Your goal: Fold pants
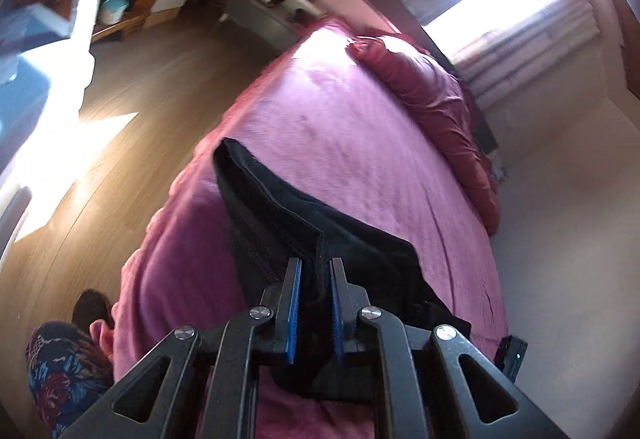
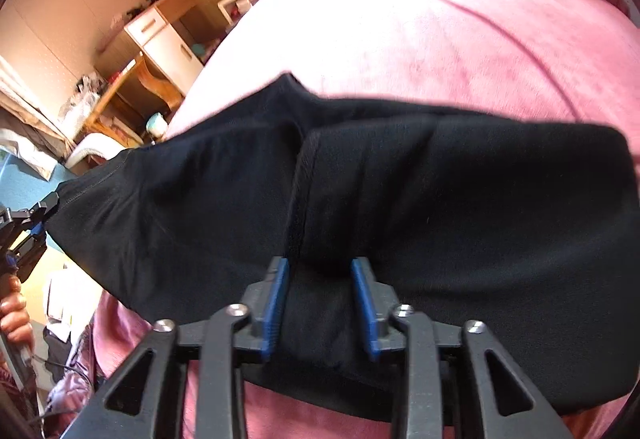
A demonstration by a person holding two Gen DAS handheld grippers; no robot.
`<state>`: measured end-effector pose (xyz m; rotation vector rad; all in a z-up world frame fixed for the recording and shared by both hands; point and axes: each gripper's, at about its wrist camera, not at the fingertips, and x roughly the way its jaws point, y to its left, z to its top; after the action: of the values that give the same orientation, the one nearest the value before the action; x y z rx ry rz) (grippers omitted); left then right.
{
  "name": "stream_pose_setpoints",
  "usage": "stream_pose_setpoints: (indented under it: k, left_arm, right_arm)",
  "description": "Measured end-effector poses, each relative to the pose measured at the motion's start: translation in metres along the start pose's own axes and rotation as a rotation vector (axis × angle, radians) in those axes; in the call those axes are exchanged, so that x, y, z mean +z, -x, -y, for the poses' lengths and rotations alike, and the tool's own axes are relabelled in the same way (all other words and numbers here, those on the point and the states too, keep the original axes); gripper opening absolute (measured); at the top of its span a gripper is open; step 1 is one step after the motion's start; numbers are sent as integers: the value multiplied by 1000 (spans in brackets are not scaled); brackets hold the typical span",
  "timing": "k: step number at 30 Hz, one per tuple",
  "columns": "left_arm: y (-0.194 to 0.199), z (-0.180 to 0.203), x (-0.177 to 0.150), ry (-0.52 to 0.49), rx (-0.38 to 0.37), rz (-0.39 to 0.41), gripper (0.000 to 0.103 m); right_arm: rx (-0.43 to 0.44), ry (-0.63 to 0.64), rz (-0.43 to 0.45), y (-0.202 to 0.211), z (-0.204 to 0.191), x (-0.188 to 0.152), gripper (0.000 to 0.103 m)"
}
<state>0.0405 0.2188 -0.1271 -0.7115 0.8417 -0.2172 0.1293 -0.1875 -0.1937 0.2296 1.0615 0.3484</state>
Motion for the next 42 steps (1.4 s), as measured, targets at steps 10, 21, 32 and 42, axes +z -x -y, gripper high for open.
stream_pose_setpoints:
  k: [10, 21, 32, 42]
  left_arm:
    - [-49, 104, -43, -321, -248, -216, 12]
    - [-65, 136, -79, -480, -246, -323, 12]
    - [-6, 86, 4, -259, -420, -184, 20]
    - [-61, 85, -5, -305, -260, -277, 20]
  right_arm:
    - [526, 24, -63, 23, -36, 57, 66]
    - [327, 277, -240, -32, -90, 81, 14]
    - [376, 155, -119, 34, -45, 88, 13]
    - [328, -22, -7, 100, 40, 68, 13]
